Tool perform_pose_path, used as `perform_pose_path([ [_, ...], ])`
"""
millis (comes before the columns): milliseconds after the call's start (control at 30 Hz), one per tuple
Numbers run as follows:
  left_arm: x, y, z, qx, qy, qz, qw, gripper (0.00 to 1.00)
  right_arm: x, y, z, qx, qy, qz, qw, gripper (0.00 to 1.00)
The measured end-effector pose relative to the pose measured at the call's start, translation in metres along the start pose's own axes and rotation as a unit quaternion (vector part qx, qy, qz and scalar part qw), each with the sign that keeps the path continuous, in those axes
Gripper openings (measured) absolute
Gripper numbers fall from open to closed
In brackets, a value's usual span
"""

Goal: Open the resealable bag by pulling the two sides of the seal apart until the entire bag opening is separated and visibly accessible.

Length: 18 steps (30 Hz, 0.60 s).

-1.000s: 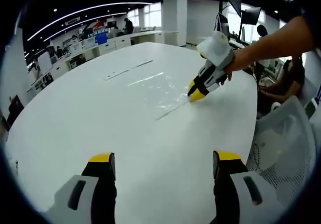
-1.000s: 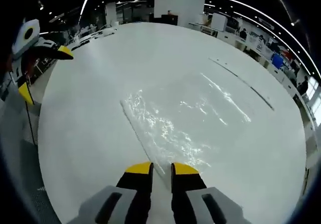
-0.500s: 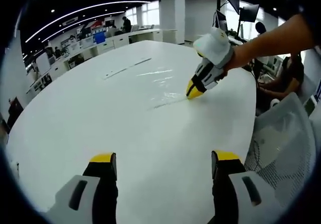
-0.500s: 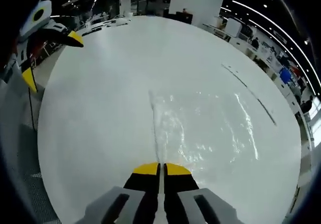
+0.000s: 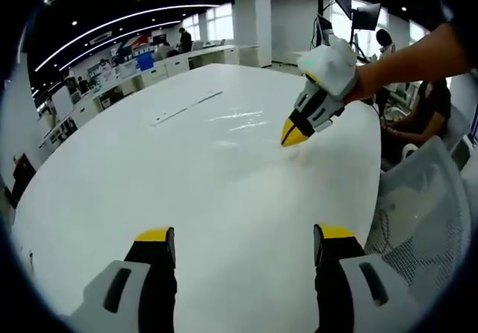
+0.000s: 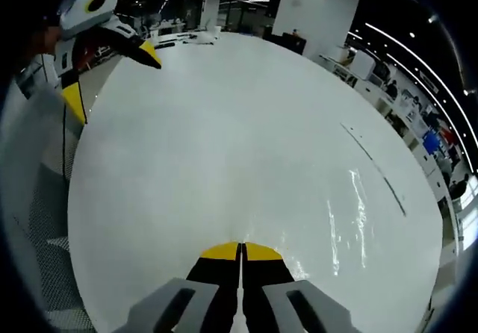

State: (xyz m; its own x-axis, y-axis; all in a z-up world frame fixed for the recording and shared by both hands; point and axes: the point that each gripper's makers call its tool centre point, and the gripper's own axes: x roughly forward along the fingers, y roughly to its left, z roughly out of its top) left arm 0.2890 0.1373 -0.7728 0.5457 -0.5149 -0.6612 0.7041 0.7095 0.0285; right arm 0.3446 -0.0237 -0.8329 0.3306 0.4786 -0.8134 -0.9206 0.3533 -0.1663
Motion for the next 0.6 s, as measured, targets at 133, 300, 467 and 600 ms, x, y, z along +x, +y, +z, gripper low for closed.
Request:
perform_pose_path([
  [133, 0.004, -0.002, 0.003, 0.013, 0.004, -0.005, 0.9999, 0.75, -0.006, 0.006, 0.004, -0.02, -0.009, 0.009, 0.9997, 0.0],
  [300, 0.009, -0.003, 0.006, 0.024, 0.007, -0.011, 0.9996, 0.74, -0.013, 0.015, 0.007, -0.065, -0.009, 0.026, 0.9975, 0.0],
  [467, 0.012, -0.004, 0.007, 0.019, 0.009, -0.019, 0.9996, 0.72, -0.018, 0.026, 0.01, -0.133, 0.005, 0.039, 0.9904, 0.0],
  [600, 0.013, -0.004, 0.011, 0.014, 0.006, -0.023, 0.9996, 0.69, -0.022, 0.033, 0.018, -0.165, 0.005, 0.043, 0.9854, 0.0],
])
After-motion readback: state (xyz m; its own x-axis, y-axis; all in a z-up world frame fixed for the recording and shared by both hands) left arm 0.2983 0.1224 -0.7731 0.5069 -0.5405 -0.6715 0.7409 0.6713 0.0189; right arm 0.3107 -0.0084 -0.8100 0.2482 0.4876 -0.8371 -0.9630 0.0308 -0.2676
